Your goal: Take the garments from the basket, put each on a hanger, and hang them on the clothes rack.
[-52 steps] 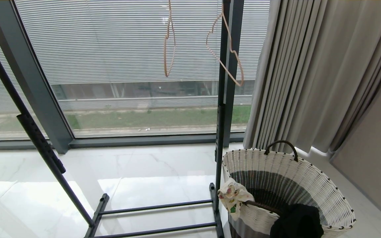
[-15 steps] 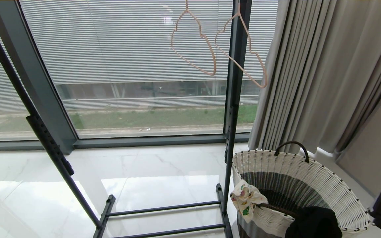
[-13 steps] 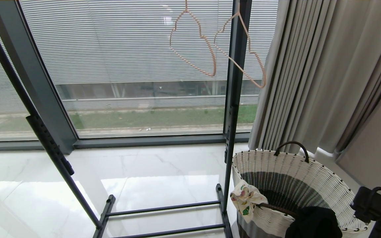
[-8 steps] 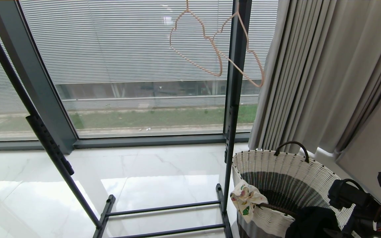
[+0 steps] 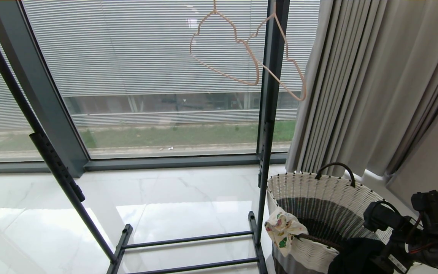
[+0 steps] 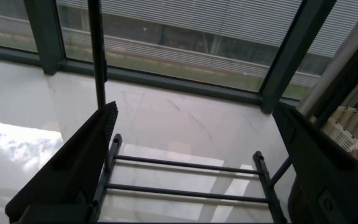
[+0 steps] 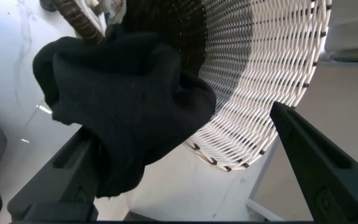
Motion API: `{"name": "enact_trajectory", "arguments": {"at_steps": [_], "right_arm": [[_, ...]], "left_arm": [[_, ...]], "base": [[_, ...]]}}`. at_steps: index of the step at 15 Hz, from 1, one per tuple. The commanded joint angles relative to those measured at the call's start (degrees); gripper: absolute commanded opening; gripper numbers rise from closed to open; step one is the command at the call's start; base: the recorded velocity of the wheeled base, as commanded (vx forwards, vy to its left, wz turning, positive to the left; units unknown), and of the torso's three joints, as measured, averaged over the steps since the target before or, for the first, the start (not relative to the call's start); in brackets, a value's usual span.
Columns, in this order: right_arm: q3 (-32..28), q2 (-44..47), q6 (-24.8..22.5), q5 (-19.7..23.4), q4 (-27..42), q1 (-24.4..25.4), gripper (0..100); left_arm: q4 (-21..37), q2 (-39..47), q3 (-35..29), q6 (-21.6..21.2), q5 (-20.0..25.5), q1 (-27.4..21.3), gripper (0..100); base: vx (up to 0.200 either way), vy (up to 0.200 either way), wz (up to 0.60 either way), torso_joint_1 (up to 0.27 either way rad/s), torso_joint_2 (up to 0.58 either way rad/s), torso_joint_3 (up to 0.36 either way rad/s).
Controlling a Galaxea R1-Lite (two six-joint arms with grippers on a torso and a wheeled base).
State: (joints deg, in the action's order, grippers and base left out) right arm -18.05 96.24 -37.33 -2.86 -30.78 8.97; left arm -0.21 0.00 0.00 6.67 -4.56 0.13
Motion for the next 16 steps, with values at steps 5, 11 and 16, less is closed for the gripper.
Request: {"name": "enact_trajectory", "arguments": {"at_steps": [5, 11, 16], "right_arm": [[-0.49, 2.54, 0.06, 0.32, -2.62, -0.71, 0], [0.65, -3.78, 0.06, 0.84, -0.68, -0.53, 0], [-13.32, -26.99, 0.24, 1.63, 35.70, 0.43, 0]], "left_arm": [[-0.06, 0.00, 0.00, 0.01, -0.01, 0.04, 100], [-0.06, 0.00, 0.00, 0.01, -0.01, 0.04, 100], [-0.06, 0.00, 0.00, 0.01, -0.01, -0.05, 100]], "base": [[0.000, 0.000, 0.00, 0.000, 0.00, 0.000], [0.000, 0.000, 0.00, 0.000, 0.00, 0.000], [0.000, 0.000, 0.00, 0.000, 0.00, 0.000]]}}
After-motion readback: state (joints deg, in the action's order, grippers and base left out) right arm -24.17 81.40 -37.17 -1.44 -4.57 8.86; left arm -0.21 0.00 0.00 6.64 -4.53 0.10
